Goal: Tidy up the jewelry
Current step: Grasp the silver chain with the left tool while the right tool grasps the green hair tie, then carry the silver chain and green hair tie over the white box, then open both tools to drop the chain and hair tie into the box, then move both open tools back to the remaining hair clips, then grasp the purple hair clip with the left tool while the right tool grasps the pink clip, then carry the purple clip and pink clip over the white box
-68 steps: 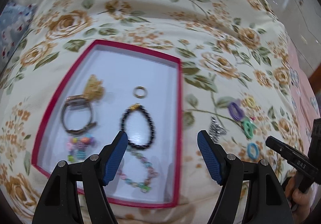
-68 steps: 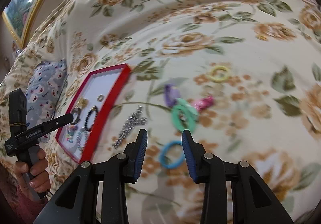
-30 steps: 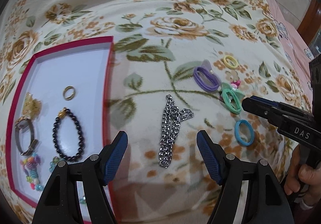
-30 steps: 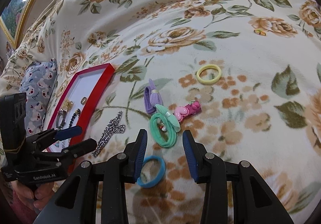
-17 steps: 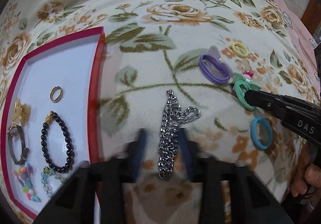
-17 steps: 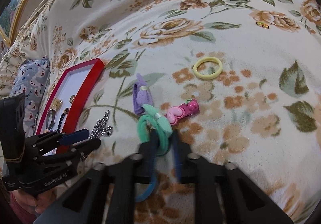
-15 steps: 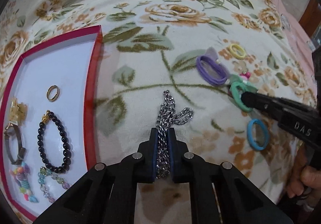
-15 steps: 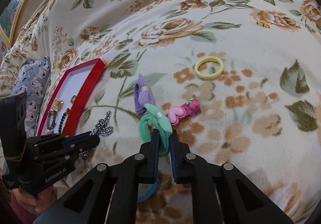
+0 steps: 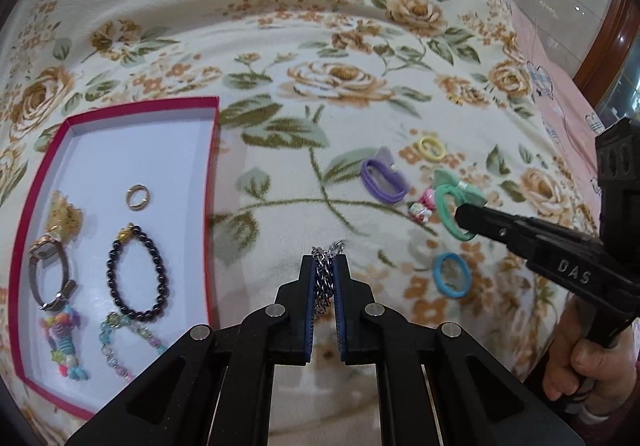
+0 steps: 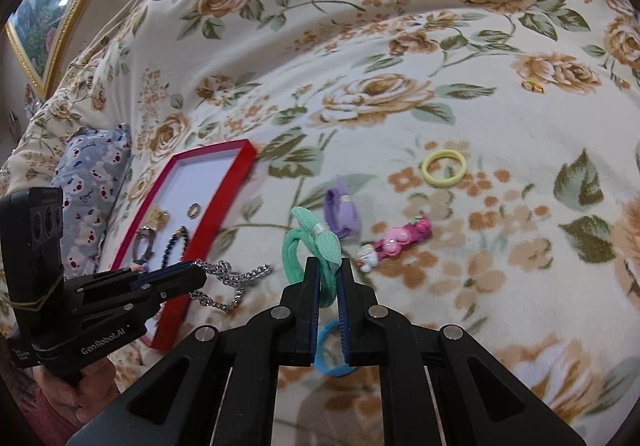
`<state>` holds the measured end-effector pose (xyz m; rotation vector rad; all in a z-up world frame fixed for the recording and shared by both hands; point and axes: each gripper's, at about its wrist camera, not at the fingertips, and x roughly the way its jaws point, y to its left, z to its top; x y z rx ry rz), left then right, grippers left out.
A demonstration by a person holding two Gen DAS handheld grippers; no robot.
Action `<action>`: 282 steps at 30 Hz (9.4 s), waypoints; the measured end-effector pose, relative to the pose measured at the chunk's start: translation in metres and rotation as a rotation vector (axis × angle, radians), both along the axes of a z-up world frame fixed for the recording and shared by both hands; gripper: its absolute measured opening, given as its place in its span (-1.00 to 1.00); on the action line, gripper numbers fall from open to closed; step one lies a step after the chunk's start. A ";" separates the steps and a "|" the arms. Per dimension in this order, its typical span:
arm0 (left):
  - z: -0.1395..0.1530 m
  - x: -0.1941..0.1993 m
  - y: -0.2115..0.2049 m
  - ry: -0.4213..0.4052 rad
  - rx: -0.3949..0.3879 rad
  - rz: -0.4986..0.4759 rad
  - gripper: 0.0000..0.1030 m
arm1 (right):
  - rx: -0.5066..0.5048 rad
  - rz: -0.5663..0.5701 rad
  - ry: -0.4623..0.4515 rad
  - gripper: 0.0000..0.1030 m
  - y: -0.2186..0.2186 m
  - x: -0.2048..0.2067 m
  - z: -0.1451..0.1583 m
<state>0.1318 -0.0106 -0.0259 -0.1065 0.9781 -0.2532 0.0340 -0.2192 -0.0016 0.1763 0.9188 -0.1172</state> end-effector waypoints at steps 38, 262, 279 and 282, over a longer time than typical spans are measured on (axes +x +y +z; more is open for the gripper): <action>0.068 -0.080 0.119 -0.134 -0.068 0.235 -0.87 | 0.041 0.283 0.059 -0.85 0.132 0.037 -0.026; 0.011 -0.044 0.125 0.032 -0.096 0.327 -0.94 | 0.026 0.211 0.042 -0.70 0.113 0.043 -0.030; 0.006 -0.087 0.189 0.058 -0.122 0.486 -0.94 | 0.014 0.375 0.123 -0.70 0.185 0.065 -0.067; 0.001 -0.085 0.193 0.071 -0.126 0.496 -0.94 | 0.002 0.385 0.149 -0.70 0.190 0.068 -0.075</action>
